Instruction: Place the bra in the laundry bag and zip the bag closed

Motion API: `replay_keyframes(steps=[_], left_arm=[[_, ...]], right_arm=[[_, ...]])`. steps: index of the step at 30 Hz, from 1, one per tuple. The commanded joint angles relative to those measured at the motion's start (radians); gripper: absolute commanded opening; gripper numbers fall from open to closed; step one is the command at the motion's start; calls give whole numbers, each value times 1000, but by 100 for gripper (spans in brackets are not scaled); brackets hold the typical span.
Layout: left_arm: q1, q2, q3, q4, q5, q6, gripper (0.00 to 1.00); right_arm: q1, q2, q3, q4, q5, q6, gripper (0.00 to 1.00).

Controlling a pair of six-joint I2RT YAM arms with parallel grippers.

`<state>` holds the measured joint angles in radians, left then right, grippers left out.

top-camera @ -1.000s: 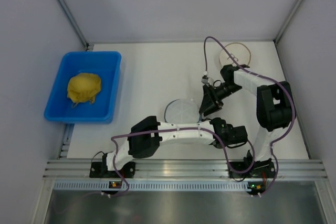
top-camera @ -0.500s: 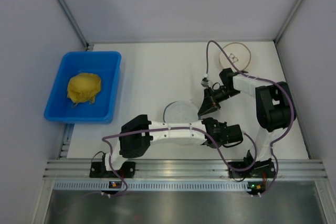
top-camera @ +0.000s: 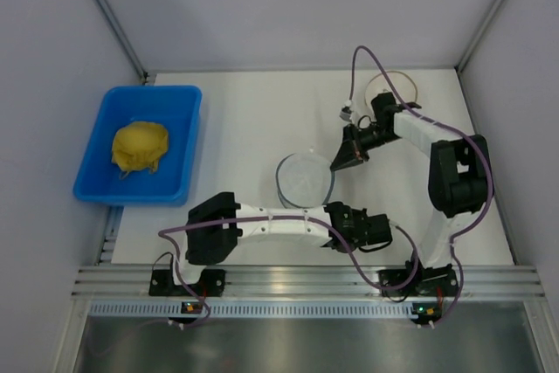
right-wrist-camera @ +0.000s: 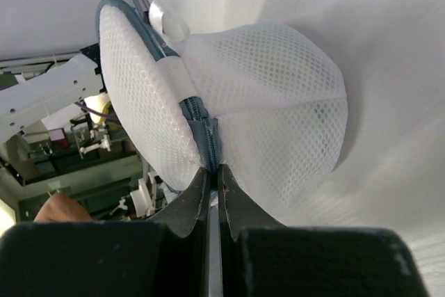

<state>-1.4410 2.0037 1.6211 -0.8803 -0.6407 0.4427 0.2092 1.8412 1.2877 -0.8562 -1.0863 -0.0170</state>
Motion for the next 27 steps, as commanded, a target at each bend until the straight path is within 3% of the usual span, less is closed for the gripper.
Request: replay_keyframes(steps=[1, 5, 6, 7, 8, 12, 18, 27], left_arm=[[-32, -86, -44, 0, 55, -67, 0], [-30, -120, -86, 35, 44, -56, 0], [-30, -123, -98, 49, 36, -46, 0], [-26, -122, -101, 63, 14, -33, 0], [-24, -117, -96, 91, 3, -9, 0], [1, -76, -32, 115, -19, 27, 0], [21, -22, 52, 156, -37, 73, 0], [21, 4, 72, 178, -34, 110, 0]], right_arm=[[-39, 26, 88, 97, 63, -20, 0], [-76, 26, 110, 85, 89, -23, 0], [-76, 21, 113, 72, 86, -24, 5], [-74, 12, 113, 27, 79, -24, 18], [-74, 3, 108, 4, 66, -27, 46], [-76, -68, 93, -134, 92, -95, 71], [-71, -86, 32, -329, 46, -202, 74], [70, -28, 4, -241, -7, -141, 72]])
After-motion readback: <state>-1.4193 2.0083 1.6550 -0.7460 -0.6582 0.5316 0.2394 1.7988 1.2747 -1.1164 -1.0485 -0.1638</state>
